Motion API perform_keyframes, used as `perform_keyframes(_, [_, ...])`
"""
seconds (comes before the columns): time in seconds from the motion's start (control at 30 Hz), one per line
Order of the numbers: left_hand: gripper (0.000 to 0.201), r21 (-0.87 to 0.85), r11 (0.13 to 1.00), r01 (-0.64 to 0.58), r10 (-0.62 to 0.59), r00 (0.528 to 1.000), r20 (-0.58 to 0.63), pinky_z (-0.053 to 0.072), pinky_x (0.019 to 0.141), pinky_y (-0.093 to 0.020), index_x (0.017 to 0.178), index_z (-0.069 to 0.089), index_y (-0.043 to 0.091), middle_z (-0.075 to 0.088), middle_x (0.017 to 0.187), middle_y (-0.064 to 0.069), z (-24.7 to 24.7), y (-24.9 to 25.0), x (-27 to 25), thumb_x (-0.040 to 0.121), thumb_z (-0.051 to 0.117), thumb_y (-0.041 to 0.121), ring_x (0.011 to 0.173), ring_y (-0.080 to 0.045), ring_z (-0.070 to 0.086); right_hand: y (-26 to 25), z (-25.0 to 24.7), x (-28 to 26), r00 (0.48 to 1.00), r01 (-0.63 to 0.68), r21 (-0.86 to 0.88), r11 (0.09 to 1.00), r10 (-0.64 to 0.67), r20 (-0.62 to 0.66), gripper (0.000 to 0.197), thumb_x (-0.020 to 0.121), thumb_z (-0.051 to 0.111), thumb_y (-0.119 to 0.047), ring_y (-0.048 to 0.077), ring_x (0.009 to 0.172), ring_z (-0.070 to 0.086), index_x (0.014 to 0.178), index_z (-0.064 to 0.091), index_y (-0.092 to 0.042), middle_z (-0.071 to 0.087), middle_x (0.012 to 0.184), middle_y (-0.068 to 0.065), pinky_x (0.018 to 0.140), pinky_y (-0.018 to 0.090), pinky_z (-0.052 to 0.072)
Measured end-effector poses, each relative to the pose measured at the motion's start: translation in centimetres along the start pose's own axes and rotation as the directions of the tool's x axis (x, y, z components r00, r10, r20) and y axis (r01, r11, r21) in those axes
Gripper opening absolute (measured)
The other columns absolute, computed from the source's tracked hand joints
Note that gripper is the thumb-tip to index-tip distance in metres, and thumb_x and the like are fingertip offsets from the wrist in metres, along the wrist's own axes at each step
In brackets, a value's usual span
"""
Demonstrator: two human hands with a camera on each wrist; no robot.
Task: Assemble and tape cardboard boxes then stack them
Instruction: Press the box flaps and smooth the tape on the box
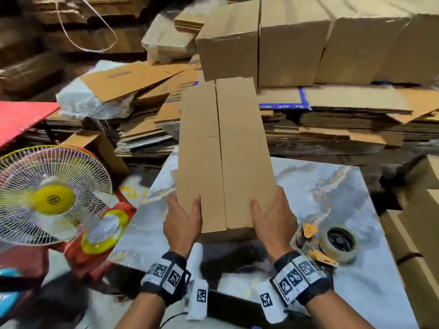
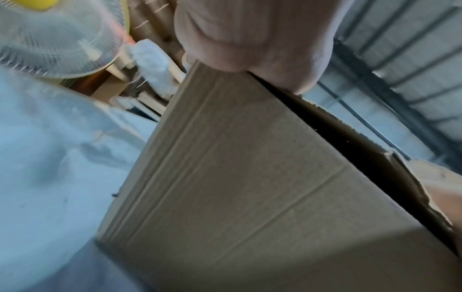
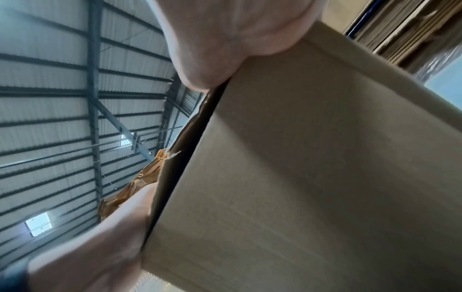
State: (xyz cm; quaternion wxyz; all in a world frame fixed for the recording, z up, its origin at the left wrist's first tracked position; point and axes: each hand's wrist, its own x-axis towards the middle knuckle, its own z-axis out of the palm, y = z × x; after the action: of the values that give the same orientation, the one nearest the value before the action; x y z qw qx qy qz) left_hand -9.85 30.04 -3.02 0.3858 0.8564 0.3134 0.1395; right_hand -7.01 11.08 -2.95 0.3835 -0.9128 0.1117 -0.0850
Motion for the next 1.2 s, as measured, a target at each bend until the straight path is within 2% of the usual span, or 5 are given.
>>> perform_keyframes(0.3, [0.086, 0.344, 0.920, -0.187, 0.123, 0.972, 0.200, 0.045, 0.090, -0.047, 0.160, -0.011, 0.027, 0.050, 0.140, -0.024, 0.2, 1.2, -1.0, 0.100, 0.039, 0.060, 0.119, -0.043, 0.056, 3.8, -2.1, 0.7, 0.995, 0.022, 0.068, 0.997, -0.028, 0.093, 0.073, 0.089, 0.067, -0.054, 0.037, 0.113, 0.062, 0.142, 0.033, -0.015, 0.061, 0.133, 0.011, 0.089, 0.044, 0.052])
perform_keyframes(0.53, [0.085, 0.389, 0.913, -0.126, 0.075, 0.987, 0.144, 0.045, 0.082, -0.044, 0.160, -0.006, 0.022, 0.056, 0.132, -0.023, -0.1, 0.0, -7.4, 0.098, 0.032, 0.067, 0.109, -0.043, 0.060, 6.0, -4.8, 0.9, 0.975, 0.145, 0.005, 0.989, -0.143, 0.168, 0.066, 0.088, 0.067, -0.055, 0.037, 0.110, 0.062, 0.138, 0.046, -0.017, 0.067, 0.124, 0.009, 0.086, 0.040, 0.048])
perform_keyframes(0.67, [0.085, 0.476, 0.867, -0.149, 0.086, 0.985, 0.151, 0.027, 0.116, -0.058, 0.161, 0.007, 0.020, 0.019, 0.160, -0.027, -0.1, -0.4, -10.0, 0.096, 0.031, 0.070, 0.148, -0.044, 0.021, 6.2, -4.8, 2.0, 0.935, 0.255, -0.022, 0.967, -0.240, 0.260, 0.048, 0.091, 0.054, -0.054, 0.037, 0.101, 0.064, 0.124, 0.059, -0.020, 0.071, 0.109, 0.007, 0.084, 0.042, 0.051])
perform_keyframes(0.93, [0.107, 0.393, 0.390, -0.833, 0.471, 0.547, 0.692, 0.009, 0.121, -0.059, 0.160, -0.012, 0.028, -0.019, 0.167, -0.011, 2.7, 2.5, -7.4, 0.076, 0.001, 0.093, 0.153, -0.033, -0.019, 5.6, -3.9, 5.0, 0.904, 0.311, -0.050, 0.949, -0.279, 0.323, 0.048, 0.090, 0.045, -0.048, 0.038, 0.101, 0.063, 0.125, 0.062, -0.020, 0.072, 0.108, 0.012, 0.085, 0.043, 0.053])
perform_keyframes(1.2, [0.098, 0.432, 0.405, -0.806, 0.419, 0.584, 0.696, 0.004, 0.123, -0.051, 0.162, -0.003, 0.033, -0.008, 0.170, -0.005, 4.5, 3.7, -5.5, 0.080, 0.005, 0.087, 0.156, -0.031, -0.005, 11.2, -4.4, 6.1, 0.964, -0.252, 0.518, 0.817, 0.167, 0.206, 0.021, 0.099, 0.054, -0.028, 0.025, 0.089, 0.070, 0.095, 0.071, -0.017, 0.073, 0.093, 0.002, 0.085, 0.044, 0.058])
